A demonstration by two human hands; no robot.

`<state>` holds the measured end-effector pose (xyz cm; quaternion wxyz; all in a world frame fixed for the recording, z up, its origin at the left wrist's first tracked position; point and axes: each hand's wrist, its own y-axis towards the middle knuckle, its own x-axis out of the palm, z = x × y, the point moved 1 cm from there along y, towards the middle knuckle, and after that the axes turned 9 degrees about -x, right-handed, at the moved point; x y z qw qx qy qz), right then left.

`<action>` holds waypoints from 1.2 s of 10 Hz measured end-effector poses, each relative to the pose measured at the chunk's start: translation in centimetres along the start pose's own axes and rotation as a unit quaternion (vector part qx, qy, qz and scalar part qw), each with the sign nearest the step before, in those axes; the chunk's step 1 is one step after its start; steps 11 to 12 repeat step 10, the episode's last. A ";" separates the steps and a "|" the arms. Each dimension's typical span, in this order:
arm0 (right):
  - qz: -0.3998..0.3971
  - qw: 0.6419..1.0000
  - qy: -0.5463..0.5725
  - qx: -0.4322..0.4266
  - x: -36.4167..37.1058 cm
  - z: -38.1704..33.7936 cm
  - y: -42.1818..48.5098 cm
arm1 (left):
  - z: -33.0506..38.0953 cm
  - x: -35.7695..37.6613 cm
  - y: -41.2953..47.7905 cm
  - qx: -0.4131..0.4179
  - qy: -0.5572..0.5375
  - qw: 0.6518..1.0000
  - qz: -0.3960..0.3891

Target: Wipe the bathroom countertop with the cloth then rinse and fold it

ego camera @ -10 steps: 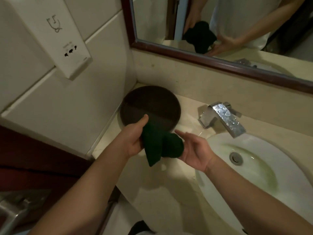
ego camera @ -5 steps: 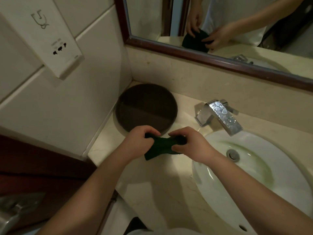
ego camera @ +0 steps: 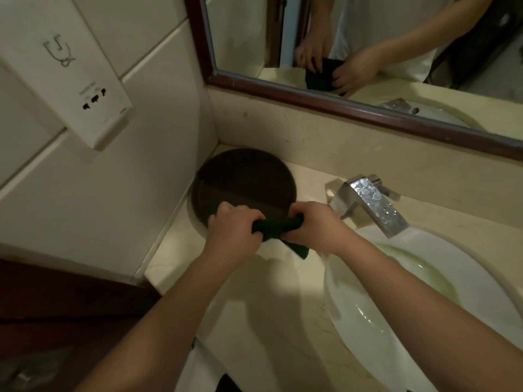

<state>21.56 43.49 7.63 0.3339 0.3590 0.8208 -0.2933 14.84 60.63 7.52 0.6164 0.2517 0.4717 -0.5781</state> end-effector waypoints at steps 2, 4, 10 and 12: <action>-0.007 0.971 0.225 0.076 -0.9 1.2 4.1 | -2.9 0.5 3.0 -0.167 -0.318 0.931 -0.068; 0.034 0.979 0.162 0.115 1.6 3.2 9.5 | -5.0 3.8 6.5 -0.247 -0.379 0.891 -0.046; 0.136 0.991 -0.020 0.000 3.0 4.4 7.7 | -5.2 7.2 6.7 -0.046 0.066 0.993 0.083; 0.136 0.991 -0.020 0.000 3.0 4.4 7.7 | -5.2 7.2 6.7 -0.046 0.066 0.993 0.083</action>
